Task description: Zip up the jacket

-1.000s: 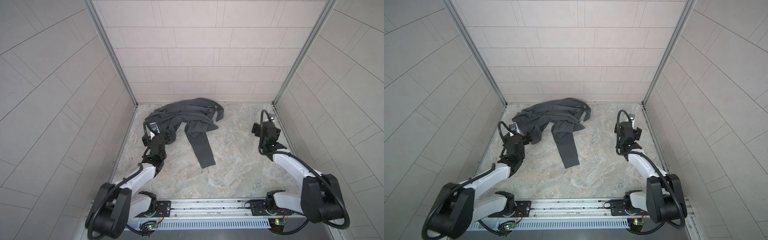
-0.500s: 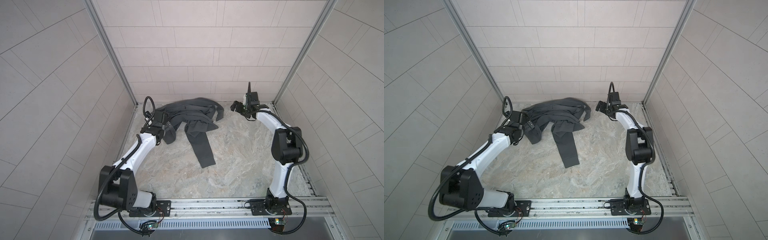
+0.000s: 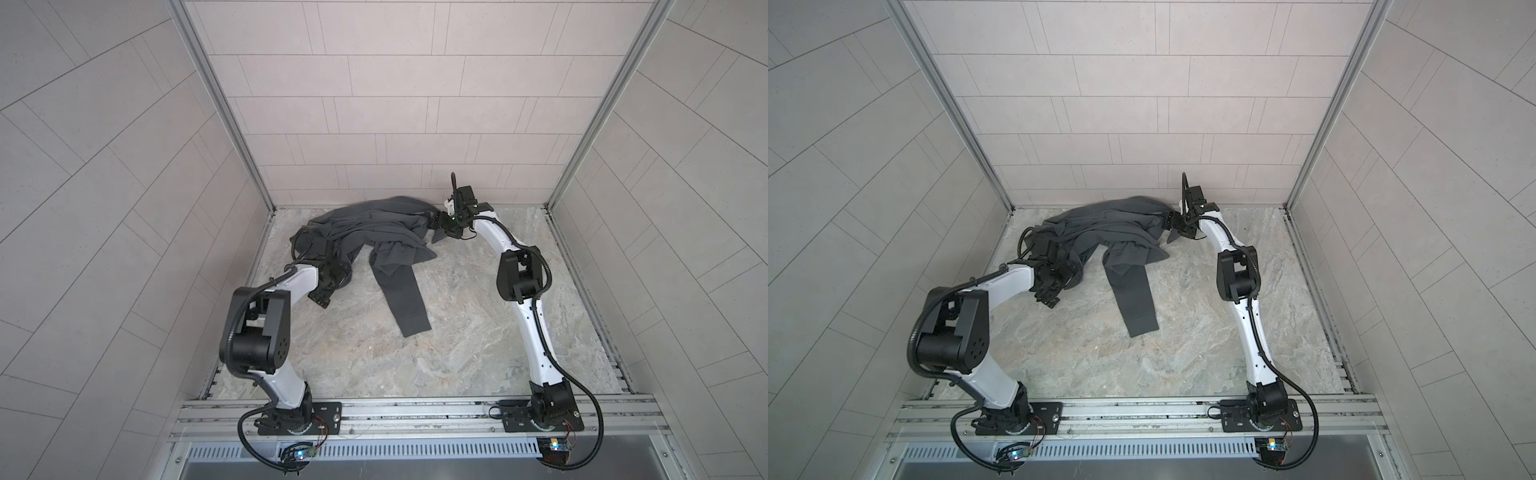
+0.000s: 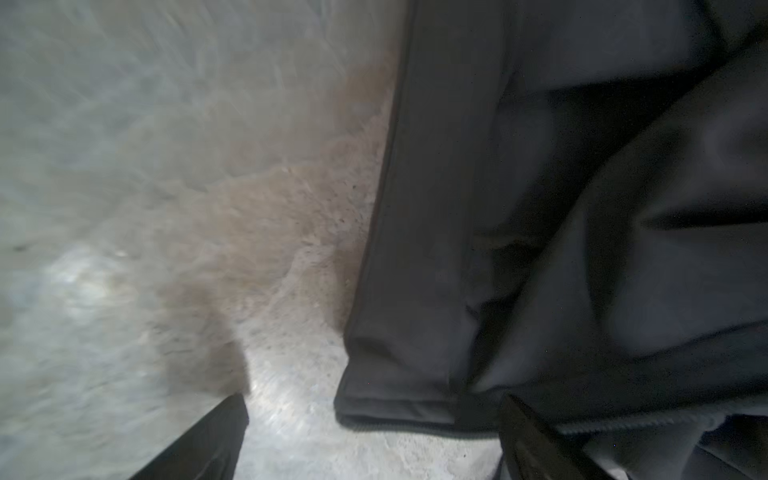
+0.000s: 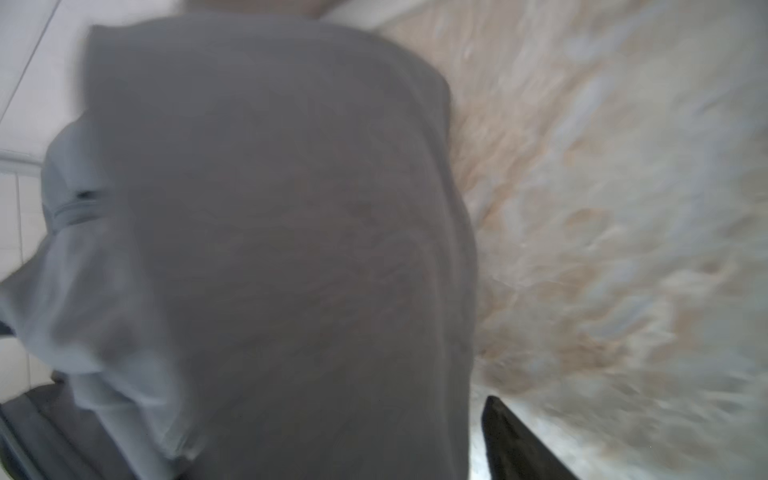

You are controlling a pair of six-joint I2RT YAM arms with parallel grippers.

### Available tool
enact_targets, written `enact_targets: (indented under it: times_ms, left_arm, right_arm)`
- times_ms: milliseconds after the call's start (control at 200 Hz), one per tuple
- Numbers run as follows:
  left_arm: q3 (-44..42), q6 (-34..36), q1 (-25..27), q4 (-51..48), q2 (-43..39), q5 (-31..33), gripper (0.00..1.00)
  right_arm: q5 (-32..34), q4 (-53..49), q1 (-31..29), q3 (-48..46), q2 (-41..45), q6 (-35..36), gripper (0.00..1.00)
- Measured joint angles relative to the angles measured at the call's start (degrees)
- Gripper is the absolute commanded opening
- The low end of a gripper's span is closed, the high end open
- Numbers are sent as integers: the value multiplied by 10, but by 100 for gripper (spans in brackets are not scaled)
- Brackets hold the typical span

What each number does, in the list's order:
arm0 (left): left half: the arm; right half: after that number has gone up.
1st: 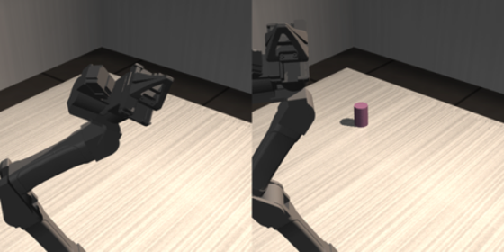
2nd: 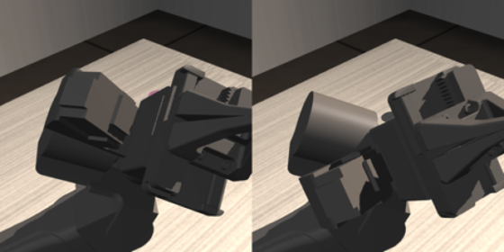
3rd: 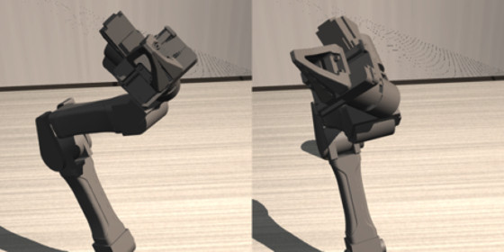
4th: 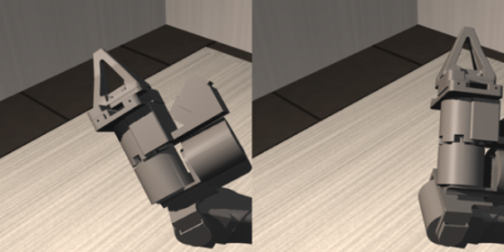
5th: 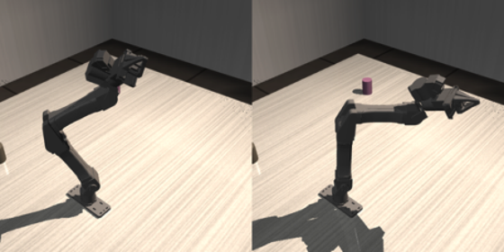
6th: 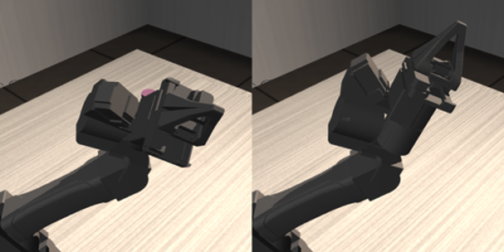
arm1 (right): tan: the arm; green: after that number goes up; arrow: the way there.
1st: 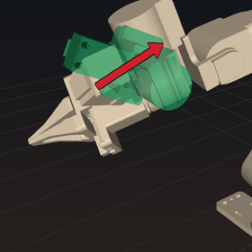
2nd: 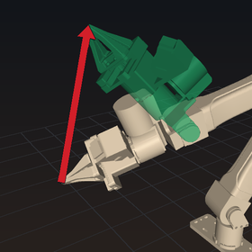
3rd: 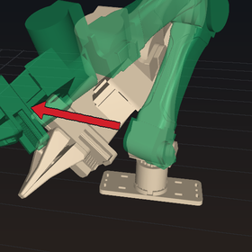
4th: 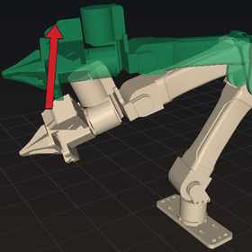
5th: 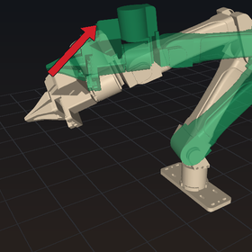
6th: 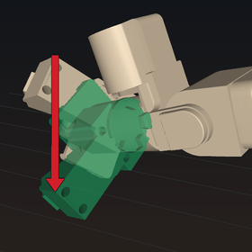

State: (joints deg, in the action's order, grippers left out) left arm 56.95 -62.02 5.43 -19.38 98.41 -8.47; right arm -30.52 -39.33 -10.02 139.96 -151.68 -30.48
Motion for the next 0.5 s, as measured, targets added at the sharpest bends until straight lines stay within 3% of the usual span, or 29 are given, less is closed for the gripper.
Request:
enact_targets:
  times_ms: [175,255,380,500]
  left_arm:
    - [104,3,-2,38,103,-21,41]
    - [162,19,-3,42,154,-28,18]
    - [193,54,-7,37,178,-23,0]
    - [192,100,-13,16,156,-3,0]
  right_arm:
    - [-16,-38,3,-5,3,19,0]
    - [1,-44,5,-88,57,42,0]
    - [44,-47,22,-296,227,66,0]
    - [64,-31,75,-468,421,70,0]
